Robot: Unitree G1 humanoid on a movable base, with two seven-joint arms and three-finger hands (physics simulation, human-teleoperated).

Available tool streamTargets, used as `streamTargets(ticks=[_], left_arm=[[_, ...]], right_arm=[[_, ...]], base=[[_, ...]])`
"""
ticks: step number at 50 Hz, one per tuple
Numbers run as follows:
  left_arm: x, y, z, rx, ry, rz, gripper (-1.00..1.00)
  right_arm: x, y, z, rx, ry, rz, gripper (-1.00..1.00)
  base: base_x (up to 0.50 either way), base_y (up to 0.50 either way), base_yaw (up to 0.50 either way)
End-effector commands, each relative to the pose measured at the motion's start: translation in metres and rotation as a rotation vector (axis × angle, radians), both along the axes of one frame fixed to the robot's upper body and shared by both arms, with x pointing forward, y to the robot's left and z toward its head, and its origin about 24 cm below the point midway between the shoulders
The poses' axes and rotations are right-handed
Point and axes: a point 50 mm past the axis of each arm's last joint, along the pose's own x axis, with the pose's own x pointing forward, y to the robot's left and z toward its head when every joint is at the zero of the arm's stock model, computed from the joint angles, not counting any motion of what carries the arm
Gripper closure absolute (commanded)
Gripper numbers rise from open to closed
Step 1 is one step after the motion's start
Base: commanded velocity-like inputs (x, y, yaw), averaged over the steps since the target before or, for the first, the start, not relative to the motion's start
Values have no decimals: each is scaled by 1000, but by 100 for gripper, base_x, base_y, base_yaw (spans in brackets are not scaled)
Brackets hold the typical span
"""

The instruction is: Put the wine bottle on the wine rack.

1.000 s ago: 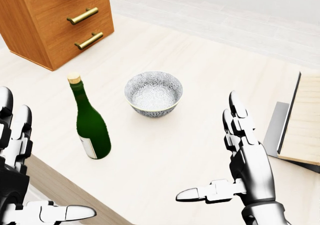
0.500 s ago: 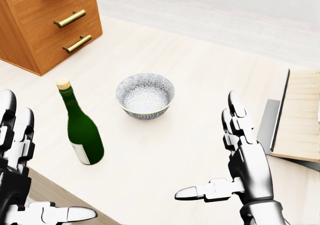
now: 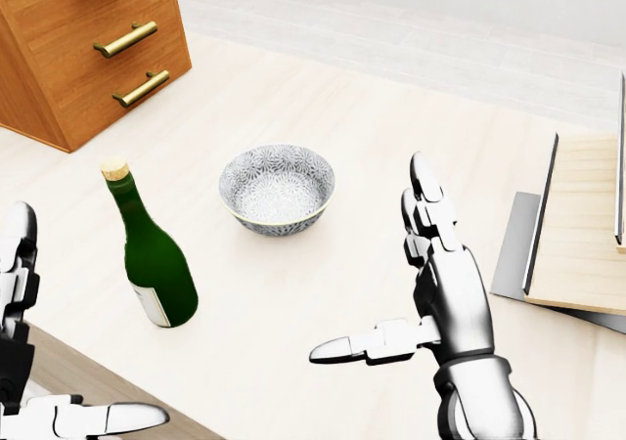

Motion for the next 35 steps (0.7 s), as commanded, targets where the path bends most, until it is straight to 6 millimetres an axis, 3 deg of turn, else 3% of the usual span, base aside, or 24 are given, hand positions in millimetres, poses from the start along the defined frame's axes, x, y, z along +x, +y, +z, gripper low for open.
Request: streamTargets(ticks=[1,11,35], left_arm=[[-5,10,9,0,-45,29,-100],[-8,19,13,1,-64,54,-100],[-22,36,28,12,-144,105,-100]], right_arm=[[22,24,5,-7,-6,59,-100],[47,43,8,-14,11,83,-100],[77,62,27,60,8,45,-100]], base=[[0,0,0],[0,0,0],[0,0,0]])
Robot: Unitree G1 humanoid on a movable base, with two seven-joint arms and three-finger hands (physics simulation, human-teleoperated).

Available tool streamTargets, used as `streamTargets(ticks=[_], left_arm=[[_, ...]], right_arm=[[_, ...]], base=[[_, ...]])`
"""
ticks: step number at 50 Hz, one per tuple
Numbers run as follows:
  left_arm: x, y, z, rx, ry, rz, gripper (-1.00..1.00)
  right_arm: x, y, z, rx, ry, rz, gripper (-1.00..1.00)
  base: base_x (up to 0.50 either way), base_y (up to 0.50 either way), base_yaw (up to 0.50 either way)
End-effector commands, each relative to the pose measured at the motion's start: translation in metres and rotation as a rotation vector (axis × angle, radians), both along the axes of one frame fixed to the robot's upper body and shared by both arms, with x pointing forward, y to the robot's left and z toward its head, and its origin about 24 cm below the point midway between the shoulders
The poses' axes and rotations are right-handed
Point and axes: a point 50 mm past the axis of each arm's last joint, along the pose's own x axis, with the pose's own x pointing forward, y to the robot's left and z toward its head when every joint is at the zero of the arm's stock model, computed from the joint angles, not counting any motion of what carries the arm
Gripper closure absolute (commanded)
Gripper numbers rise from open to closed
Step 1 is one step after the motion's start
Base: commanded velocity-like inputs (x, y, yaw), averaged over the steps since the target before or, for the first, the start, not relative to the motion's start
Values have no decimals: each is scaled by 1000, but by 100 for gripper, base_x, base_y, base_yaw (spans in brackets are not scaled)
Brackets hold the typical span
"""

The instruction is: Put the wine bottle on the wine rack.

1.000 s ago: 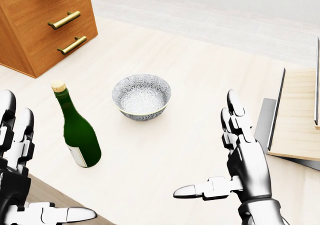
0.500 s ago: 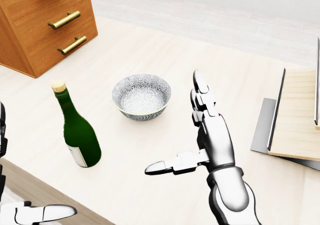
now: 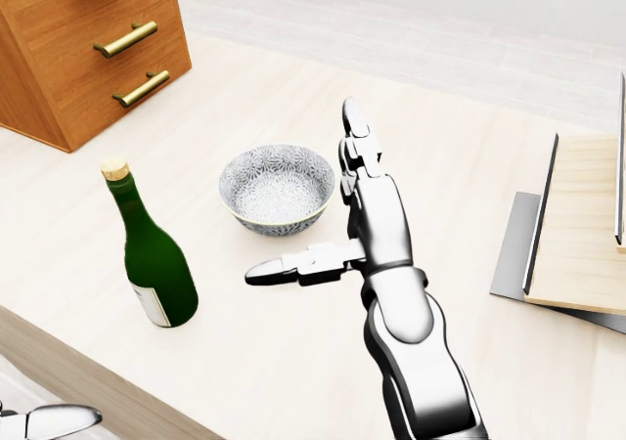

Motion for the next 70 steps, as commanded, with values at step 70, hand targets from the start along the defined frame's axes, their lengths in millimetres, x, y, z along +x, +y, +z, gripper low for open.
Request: streamTargets(ticks=[70], left_arm=[[-23,21,21,15,-114,66,-100]], right_arm=[[31,93,-12,-58,202,147,-100]], base=[[0,0,0]])
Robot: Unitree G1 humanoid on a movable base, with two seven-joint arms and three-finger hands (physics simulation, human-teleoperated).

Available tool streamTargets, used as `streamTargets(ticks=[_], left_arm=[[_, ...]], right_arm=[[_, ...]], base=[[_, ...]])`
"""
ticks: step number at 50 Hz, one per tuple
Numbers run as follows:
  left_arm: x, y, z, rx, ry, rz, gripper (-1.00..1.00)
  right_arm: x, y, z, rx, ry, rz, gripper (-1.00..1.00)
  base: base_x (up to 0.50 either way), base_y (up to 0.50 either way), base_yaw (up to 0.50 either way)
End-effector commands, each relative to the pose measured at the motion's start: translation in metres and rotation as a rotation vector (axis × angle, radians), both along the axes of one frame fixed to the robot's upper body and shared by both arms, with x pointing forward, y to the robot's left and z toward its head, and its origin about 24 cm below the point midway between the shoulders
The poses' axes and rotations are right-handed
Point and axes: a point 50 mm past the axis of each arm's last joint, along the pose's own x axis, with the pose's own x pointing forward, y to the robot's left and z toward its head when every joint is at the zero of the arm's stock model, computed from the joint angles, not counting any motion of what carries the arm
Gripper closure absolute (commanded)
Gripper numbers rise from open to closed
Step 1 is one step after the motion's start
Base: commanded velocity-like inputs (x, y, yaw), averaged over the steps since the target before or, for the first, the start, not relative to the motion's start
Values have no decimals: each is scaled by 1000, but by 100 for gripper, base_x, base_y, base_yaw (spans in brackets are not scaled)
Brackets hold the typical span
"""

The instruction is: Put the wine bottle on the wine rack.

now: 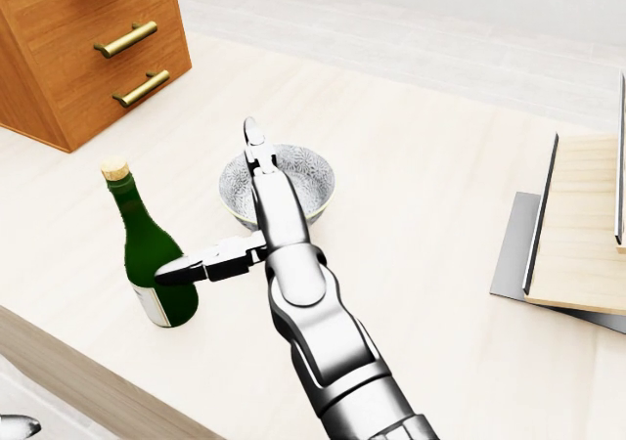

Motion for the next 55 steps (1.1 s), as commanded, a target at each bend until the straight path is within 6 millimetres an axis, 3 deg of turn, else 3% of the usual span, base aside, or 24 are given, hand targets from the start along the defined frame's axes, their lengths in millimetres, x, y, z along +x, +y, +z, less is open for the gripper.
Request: streamTargets(ticks=[1,32,55], left_arm=[[-6,1,4,12,-21,8,-100],[-8,1,5,15,-25,5,-100],[3,6,-6,-13,24,7,-100]], right_arm=[[2,14,0,-6,21,35,-100],[12,36,14,-6,22,96,-100],[14,55,24,-16,42,174,-100]], base=[[0,0,0],[0,0,0],[0,0,0]])
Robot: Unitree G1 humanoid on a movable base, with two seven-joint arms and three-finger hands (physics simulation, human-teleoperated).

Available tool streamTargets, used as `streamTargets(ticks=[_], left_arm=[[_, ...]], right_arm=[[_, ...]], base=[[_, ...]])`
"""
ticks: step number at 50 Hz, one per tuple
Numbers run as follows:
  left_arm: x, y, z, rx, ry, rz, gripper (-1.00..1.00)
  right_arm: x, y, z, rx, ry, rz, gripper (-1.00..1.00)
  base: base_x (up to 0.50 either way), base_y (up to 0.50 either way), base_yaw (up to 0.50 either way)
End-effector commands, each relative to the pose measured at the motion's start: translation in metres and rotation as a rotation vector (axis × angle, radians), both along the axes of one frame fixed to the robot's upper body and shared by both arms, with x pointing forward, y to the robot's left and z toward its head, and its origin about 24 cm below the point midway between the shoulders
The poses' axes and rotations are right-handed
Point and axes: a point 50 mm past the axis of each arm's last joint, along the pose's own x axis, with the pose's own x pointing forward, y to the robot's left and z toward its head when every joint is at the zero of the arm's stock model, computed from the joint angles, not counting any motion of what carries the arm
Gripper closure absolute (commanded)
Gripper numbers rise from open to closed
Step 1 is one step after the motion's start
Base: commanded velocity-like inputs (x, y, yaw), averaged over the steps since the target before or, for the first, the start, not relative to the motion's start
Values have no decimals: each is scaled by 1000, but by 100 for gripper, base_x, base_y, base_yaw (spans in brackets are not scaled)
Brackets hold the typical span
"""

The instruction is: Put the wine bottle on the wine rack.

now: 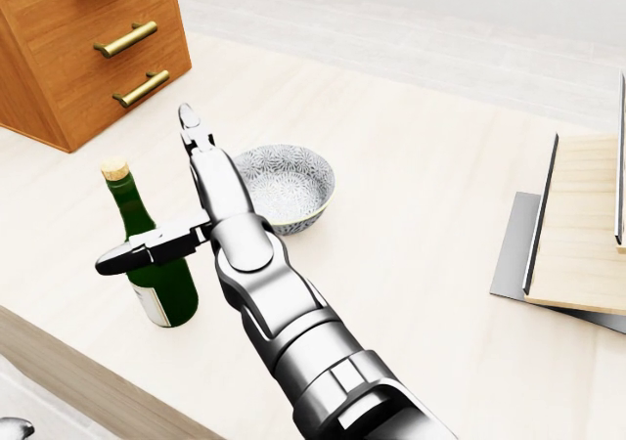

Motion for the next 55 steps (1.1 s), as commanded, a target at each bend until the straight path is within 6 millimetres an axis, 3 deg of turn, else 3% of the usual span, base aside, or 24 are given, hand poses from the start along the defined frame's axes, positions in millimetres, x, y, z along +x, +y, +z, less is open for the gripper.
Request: streamTargets(ticks=[1,55], left_arm=[[4,1,-4,-9,17,1,-100],[9,-6,-12,-4,68,-25,-100]], right_arm=[[0,9,6,-5,5,33,-100],[4,13,6,-12,47,56,-100]], base=[[0,0,0],[0,0,0]])
